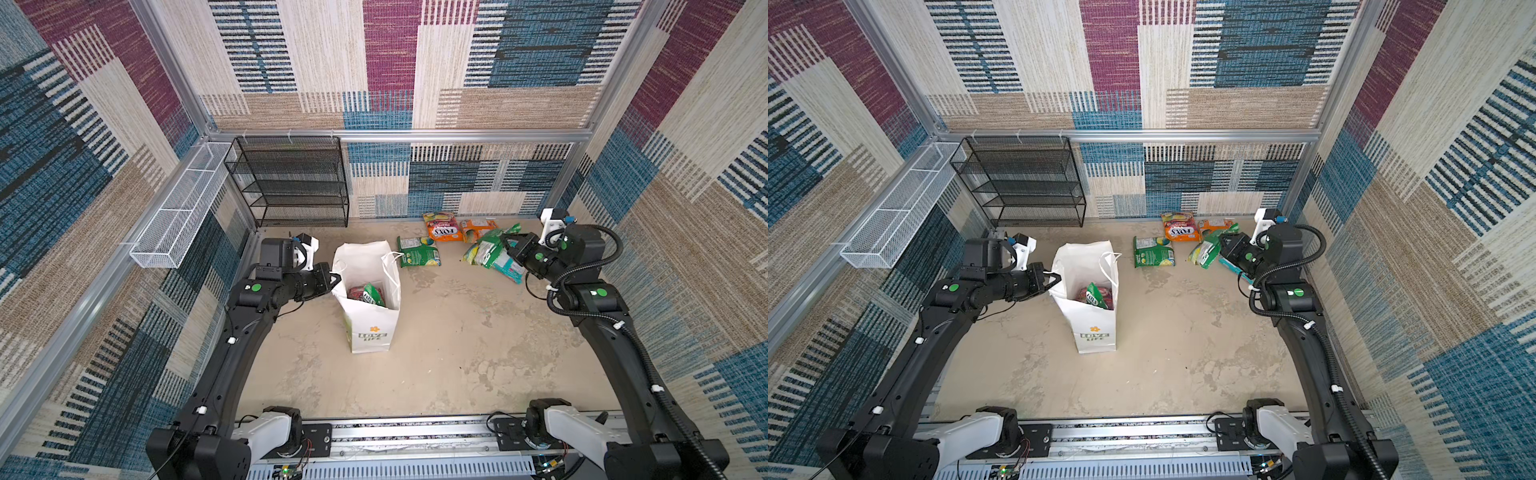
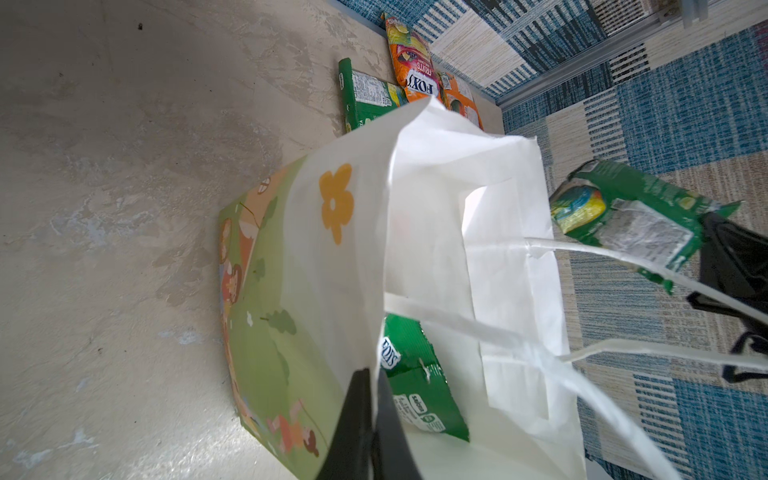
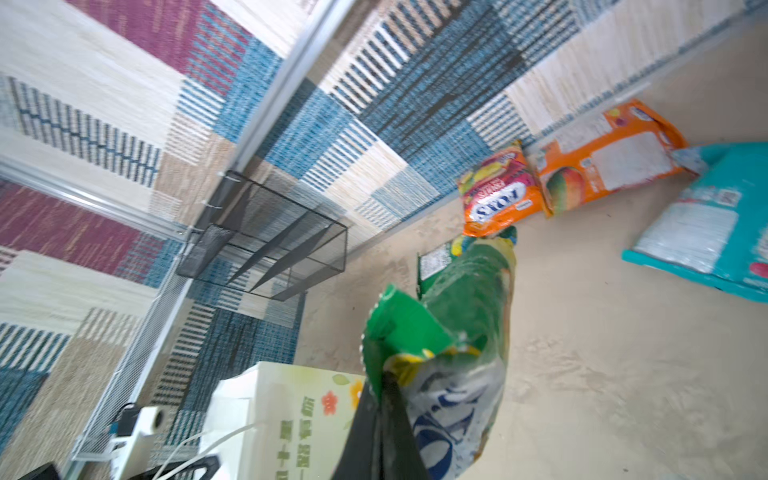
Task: Place the snacks into the paper bag
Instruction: 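Lift the green packet with the right gripper and carry it over the bag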
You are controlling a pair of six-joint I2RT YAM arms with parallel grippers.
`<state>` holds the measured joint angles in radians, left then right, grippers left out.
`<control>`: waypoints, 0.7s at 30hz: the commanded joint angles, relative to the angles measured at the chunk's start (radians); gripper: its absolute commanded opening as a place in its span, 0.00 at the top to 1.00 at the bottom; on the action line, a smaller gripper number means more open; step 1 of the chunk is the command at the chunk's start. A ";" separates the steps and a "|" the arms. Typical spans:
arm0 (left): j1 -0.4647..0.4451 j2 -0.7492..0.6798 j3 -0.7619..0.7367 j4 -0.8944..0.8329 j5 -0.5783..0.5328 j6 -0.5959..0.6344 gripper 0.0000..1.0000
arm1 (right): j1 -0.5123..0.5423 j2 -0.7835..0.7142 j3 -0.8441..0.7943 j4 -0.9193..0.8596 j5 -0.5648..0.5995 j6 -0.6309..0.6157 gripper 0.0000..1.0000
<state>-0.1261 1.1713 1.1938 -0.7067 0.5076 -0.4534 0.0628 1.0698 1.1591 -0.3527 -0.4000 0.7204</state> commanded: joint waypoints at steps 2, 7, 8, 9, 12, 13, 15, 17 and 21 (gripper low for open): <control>0.002 -0.001 0.001 0.064 0.044 -0.013 1.00 | 0.075 -0.003 0.106 -0.003 -0.015 0.027 1.00; 0.002 0.005 0.002 0.066 0.058 -0.015 1.00 | 0.209 0.045 0.245 -0.006 -0.002 0.036 1.00; 0.002 0.006 0.002 0.066 0.061 -0.014 1.00 | 0.241 0.061 0.270 -0.003 0.003 0.035 1.00; 0.002 0.006 0.001 0.066 0.062 -0.014 1.00 | 0.267 0.074 0.293 -0.003 0.011 0.033 1.00; 0.002 0.006 0.002 0.067 0.063 -0.015 1.00 | 0.366 0.136 0.385 -0.006 0.034 0.015 1.00; 0.002 0.006 0.002 0.068 0.063 -0.015 1.00 | 0.404 0.163 0.426 -0.013 0.049 0.005 1.00; 0.002 0.009 0.002 0.067 0.063 -0.013 1.00 | 0.479 0.217 0.499 -0.023 0.076 -0.021 1.00; 0.002 0.011 0.002 0.069 0.063 -0.013 1.00 | 0.552 0.280 0.581 -0.047 0.097 -0.050 1.00; 0.002 0.012 0.002 0.068 0.063 -0.011 1.00 | 0.660 0.376 0.684 -0.083 0.128 -0.102 1.00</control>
<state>-0.1253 1.1843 1.1938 -0.6933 0.5373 -0.4534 0.6785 1.4075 1.7985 -0.4259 -0.3172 0.6746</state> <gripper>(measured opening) 0.060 0.051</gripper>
